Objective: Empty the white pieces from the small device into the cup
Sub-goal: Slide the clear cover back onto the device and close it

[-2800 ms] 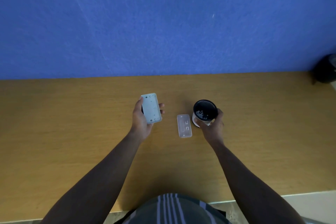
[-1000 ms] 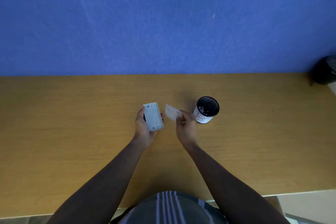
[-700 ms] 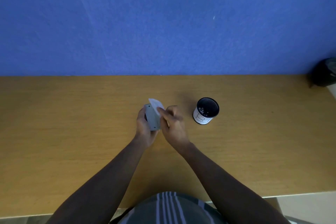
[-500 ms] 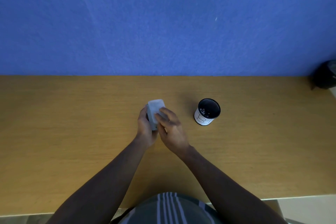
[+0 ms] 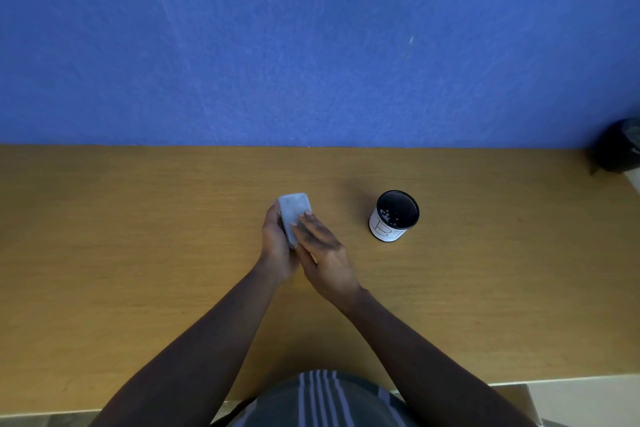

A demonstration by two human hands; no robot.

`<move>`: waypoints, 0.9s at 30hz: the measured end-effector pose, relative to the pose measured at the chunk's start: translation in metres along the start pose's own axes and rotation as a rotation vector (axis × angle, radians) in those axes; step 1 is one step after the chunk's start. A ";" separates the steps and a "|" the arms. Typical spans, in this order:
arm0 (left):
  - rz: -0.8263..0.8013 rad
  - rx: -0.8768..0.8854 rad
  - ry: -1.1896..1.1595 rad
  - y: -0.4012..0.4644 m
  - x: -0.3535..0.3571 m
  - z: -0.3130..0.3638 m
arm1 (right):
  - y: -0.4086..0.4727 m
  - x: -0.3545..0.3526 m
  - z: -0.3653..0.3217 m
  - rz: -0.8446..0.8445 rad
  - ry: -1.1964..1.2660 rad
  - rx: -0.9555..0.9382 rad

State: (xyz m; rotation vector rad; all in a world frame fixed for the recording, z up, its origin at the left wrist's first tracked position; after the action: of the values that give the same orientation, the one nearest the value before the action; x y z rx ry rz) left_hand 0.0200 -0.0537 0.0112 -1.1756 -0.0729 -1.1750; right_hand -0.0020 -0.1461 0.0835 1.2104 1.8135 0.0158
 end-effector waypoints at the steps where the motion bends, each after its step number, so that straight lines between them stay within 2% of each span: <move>1: -0.003 -0.009 -0.005 0.000 0.000 -0.001 | -0.001 0.001 0.000 -0.001 0.003 0.001; 5: -0.022 -0.021 -0.034 -0.001 0.001 -0.004 | -0.003 0.002 0.003 -0.018 0.019 0.014; 13: -0.050 0.003 -0.029 -0.004 0.003 0.000 | -0.006 -0.005 0.001 0.109 -0.002 -0.017; 27: -0.051 -0.036 -0.023 -0.004 0.003 -0.003 | -0.009 0.006 0.006 -0.005 -0.011 -0.030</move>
State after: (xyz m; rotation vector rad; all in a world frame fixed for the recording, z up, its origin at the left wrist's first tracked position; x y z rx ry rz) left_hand 0.0164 -0.0572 0.0144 -1.2249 -0.1004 -1.2124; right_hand -0.0048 -0.1487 0.0721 1.1827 1.8013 0.0333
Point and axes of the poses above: each hand's wrist, its own y-axis towards the middle knuckle, its own x-axis out of the palm, z = x × y, the point moved 6 cm from there along y, towards the middle knuckle, and after that the axes turned 7 degrees about -x, right-handed, at the moved point
